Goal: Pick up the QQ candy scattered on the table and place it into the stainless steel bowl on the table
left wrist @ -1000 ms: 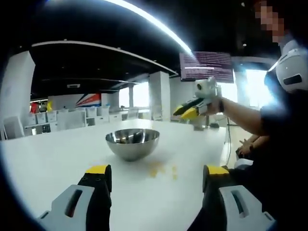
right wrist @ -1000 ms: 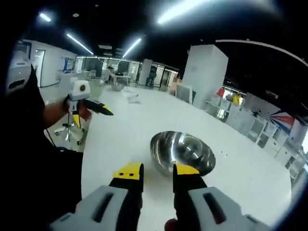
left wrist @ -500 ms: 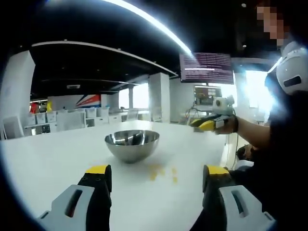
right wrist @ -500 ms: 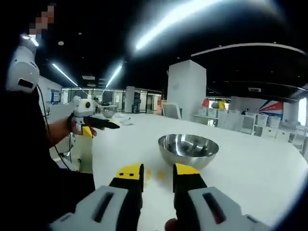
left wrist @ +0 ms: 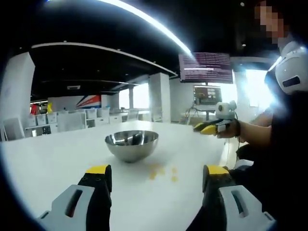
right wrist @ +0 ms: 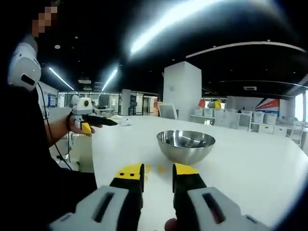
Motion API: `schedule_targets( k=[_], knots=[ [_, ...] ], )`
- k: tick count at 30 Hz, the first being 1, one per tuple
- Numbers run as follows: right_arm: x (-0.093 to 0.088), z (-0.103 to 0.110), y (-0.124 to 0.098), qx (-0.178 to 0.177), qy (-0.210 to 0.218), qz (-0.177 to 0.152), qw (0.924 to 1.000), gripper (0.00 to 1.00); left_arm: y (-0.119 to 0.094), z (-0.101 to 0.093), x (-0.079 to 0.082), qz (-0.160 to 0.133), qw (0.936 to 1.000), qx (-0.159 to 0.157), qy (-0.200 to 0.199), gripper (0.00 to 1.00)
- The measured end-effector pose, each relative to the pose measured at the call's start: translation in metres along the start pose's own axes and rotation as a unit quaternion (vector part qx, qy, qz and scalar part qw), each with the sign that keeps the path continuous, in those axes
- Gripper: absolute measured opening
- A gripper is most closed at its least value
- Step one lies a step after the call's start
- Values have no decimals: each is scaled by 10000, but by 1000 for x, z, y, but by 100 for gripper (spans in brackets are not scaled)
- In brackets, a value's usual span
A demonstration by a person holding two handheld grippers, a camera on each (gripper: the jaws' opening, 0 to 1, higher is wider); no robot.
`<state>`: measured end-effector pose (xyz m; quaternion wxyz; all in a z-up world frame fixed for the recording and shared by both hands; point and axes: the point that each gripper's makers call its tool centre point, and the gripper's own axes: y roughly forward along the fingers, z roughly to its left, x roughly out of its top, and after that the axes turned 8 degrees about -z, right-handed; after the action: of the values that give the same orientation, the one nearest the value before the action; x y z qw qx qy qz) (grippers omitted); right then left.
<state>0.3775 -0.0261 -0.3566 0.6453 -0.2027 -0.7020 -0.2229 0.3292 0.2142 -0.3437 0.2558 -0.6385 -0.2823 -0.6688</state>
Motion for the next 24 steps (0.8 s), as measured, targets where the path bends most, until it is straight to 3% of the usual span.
schedule_targets(
  k=[12,24],
  knots=[
    [-48,22,29,344,-319,832,9954,25,0,-1,-4,47,10000,-9,-24,77],
    [-77,48,75,903,-332,1184,9883,21,-9,6,-2,32,9999,97,-22,77]
  ],
)
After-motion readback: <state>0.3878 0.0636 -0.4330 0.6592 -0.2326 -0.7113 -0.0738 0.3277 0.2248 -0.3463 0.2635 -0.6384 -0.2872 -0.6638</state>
